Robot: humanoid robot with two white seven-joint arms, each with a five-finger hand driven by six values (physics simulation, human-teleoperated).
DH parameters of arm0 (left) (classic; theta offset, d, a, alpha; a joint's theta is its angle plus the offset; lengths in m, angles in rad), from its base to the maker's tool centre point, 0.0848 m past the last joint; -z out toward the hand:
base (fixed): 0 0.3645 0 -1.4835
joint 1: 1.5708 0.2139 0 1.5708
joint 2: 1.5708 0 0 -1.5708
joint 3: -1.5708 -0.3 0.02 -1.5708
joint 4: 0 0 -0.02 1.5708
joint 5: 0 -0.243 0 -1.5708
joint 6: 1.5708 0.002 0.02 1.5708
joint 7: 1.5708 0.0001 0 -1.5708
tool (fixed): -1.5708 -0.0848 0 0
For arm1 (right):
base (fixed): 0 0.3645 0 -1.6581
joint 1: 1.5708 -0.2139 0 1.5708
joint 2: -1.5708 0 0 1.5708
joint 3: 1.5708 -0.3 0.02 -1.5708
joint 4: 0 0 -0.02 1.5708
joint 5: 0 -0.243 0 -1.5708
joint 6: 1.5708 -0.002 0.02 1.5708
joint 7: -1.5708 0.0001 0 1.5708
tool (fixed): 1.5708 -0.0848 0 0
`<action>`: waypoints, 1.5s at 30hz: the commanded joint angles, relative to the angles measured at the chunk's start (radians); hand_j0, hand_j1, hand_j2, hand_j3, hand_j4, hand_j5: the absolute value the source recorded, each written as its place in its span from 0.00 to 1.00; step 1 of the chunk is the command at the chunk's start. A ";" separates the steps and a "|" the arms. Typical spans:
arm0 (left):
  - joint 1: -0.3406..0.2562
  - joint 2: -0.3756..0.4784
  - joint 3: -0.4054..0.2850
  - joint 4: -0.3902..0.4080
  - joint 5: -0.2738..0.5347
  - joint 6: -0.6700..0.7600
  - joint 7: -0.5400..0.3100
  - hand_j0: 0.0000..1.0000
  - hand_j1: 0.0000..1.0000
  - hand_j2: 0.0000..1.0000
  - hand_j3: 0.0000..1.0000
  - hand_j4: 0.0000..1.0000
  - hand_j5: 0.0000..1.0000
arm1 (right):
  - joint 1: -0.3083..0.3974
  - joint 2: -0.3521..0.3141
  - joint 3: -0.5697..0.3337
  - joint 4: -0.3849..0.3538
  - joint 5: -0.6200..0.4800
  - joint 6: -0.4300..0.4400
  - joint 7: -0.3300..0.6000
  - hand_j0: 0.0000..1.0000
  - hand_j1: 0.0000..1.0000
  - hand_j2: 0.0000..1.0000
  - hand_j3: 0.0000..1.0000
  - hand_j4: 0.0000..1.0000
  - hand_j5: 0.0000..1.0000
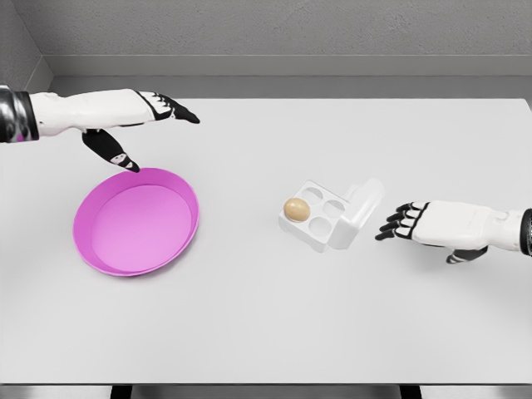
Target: Pack egg into the box and close the box lid
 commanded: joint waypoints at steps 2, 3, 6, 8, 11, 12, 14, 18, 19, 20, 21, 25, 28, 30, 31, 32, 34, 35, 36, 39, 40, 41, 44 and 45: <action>0.000 -0.003 -0.002 -0.003 0.006 0.003 0.000 1.00 1.00 1.00 1.00 1.00 1.00 | -0.003 0.024 0.000 -0.003 -0.004 0.002 0.000 1.00 1.00 1.00 1.00 1.00 1.00; 0.003 -0.003 -0.004 -0.010 0.005 0.003 0.000 1.00 1.00 1.00 1.00 1.00 1.00 | -0.008 0.024 0.000 -0.006 -0.004 0.002 0.000 1.00 1.00 1.00 1.00 1.00 1.00; 0.012 -0.005 -0.004 -0.018 0.005 0.003 0.000 1.00 1.00 1.00 1.00 1.00 1.00 | -0.009 0.030 0.000 -0.006 -0.004 0.002 0.000 1.00 1.00 1.00 1.00 1.00 1.00; 0.014 -0.005 -0.004 -0.023 0.005 0.003 0.000 1.00 1.00 1.00 1.00 1.00 1.00 | -0.017 0.030 -0.001 -0.013 -0.007 0.002 0.000 1.00 1.00 1.00 1.00 1.00 1.00; 0.014 -0.005 -0.004 -0.023 0.005 0.003 0.000 1.00 1.00 1.00 1.00 1.00 1.00 | -0.018 0.031 -0.003 -0.017 -0.012 0.002 0.000 1.00 1.00 1.00 1.00 1.00 1.00; 0.014 -0.005 -0.004 -0.023 0.005 0.003 0.000 1.00 1.00 1.00 1.00 1.00 1.00 | -0.020 0.033 -0.004 -0.023 -0.013 0.002 0.000 1.00 1.00 1.00 1.00 1.00 1.00; 0.014 -0.005 -0.004 -0.023 0.005 0.003 0.000 1.00 1.00 1.00 1.00 1.00 1.00 | -0.026 0.047 -0.006 -0.026 -0.016 0.002 0.000 1.00 1.00 1.00 1.00 1.00 1.00; 0.014 -0.005 -0.004 -0.021 0.003 0.003 0.000 1.00 1.00 1.00 1.00 1.00 1.00 | -0.026 0.047 -0.007 -0.029 -0.039 0.002 0.000 1.00 1.00 1.00 1.00 1.00 1.00; 0.014 -0.005 -0.004 -0.021 0.003 0.003 0.000 1.00 1.00 1.00 1.00 1.00 1.00 | -0.028 0.047 -0.007 -0.031 -0.039 0.002 0.000 1.00 1.00 1.00 1.00 1.00 1.00; 0.014 -0.005 -0.004 -0.021 0.003 0.003 0.000 1.00 1.00 1.00 1.00 1.00 1.00 | -0.032 0.047 -0.009 -0.031 -0.039 0.002 0.000 1.00 1.00 1.00 1.00 1.00 1.00; 0.014 -0.005 -0.004 -0.021 0.003 0.003 0.000 1.00 1.00 1.00 1.00 1.00 1.00 | -0.032 0.047 -0.010 -0.031 -0.039 0.002 0.000 1.00 1.00 1.00 1.00 1.00 1.00; 0.020 -0.005 -0.002 -0.021 0.003 0.003 0.000 1.00 1.00 1.00 1.00 1.00 1.00 | -0.031 0.041 -0.015 -0.039 -0.081 0.002 0.000 1.00 1.00 1.00 1.00 1.00 1.00; 0.020 -0.005 -0.002 -0.021 0.003 0.003 0.000 1.00 1.00 1.00 1.00 1.00 1.00 | -0.032 0.042 -0.018 -0.054 -0.107 0.002 0.000 1.00 1.00 1.00 1.00 1.00 1.00; 0.020 -0.005 -0.002 -0.021 0.003 0.003 0.000 1.00 1.00 1.00 1.00 1.00 1.00 | -0.035 0.047 -0.020 -0.066 -0.111 0.002 0.000 1.00 1.00 1.00 1.00 1.00 1.00; 0.020 -0.005 -0.002 -0.021 0.003 0.003 0.000 1.00 1.00 1.00 1.00 1.00 1.00 | -0.055 0.051 -0.020 -0.066 -0.113 0.002 0.000 1.00 1.00 1.00 1.00 1.00 1.00; 0.020 -0.005 -0.004 -0.021 0.003 0.003 0.000 1.00 1.00 1.00 1.00 1.00 1.00 | -0.066 0.064 -0.020 -0.066 -0.123 0.002 0.000 1.00 1.00 1.00 1.00 1.00 1.00; 0.020 -0.005 -0.004 -0.021 0.003 0.003 0.000 1.00 1.00 1.00 1.00 1.00 1.00 | -0.089 0.067 -0.020 -0.066 -0.127 0.002 0.000 1.00 1.00 1.00 1.00 1.00 1.00; 0.020 -0.005 -0.004 -0.021 0.003 0.003 0.000 1.00 1.00 1.00 1.00 1.00 1.00 | -0.100 0.079 -0.020 -0.066 -0.127 0.002 0.000 1.00 1.00 1.00 1.00 1.00 1.00; 0.020 -0.005 -0.004 -0.021 0.003 0.003 0.000 1.00 1.00 1.00 1.00 1.00 1.00 | -0.106 0.090 -0.017 -0.066 -0.127 0.002 0.000 1.00 1.00 1.00 1.00 1.00 1.00; 0.020 -0.005 -0.004 -0.021 0.003 0.003 0.000 1.00 1.00 1.00 1.00 1.00 1.00 | -0.107 0.093 0.012 -0.066 -0.125 0.002 0.000 1.00 1.00 1.00 1.00 1.00 1.00; 0.020 -0.005 -0.004 -0.023 0.003 0.003 0.000 1.00 1.00 1.00 1.00 1.00 1.00 | -0.115 0.108 0.034 -0.066 -0.124 0.002 0.000 1.00 1.00 1.00 1.00 1.00 1.00; 0.020 -0.005 -0.004 -0.021 0.003 0.003 0.000 1.00 1.00 1.00 1.00 1.00 1.00 | -0.141 0.132 0.080 -0.066 -0.117 0.002 0.000 1.00 1.00 1.00 1.00 1.00 1.00; 0.020 -0.005 -0.004 -0.021 0.003 0.003 0.000 1.00 1.00 1.00 1.00 1.00 1.00 | -0.184 0.166 0.100 -0.065 -0.114 0.002 0.000 1.00 1.00 1.00 1.00 1.00 1.00; 0.020 -0.005 -0.002 -0.021 0.003 0.003 0.000 1.00 1.00 1.00 1.00 1.00 1.00 | -0.198 0.177 0.100 -0.065 -0.114 0.002 0.000 1.00 1.00 1.00 1.00 1.00 1.00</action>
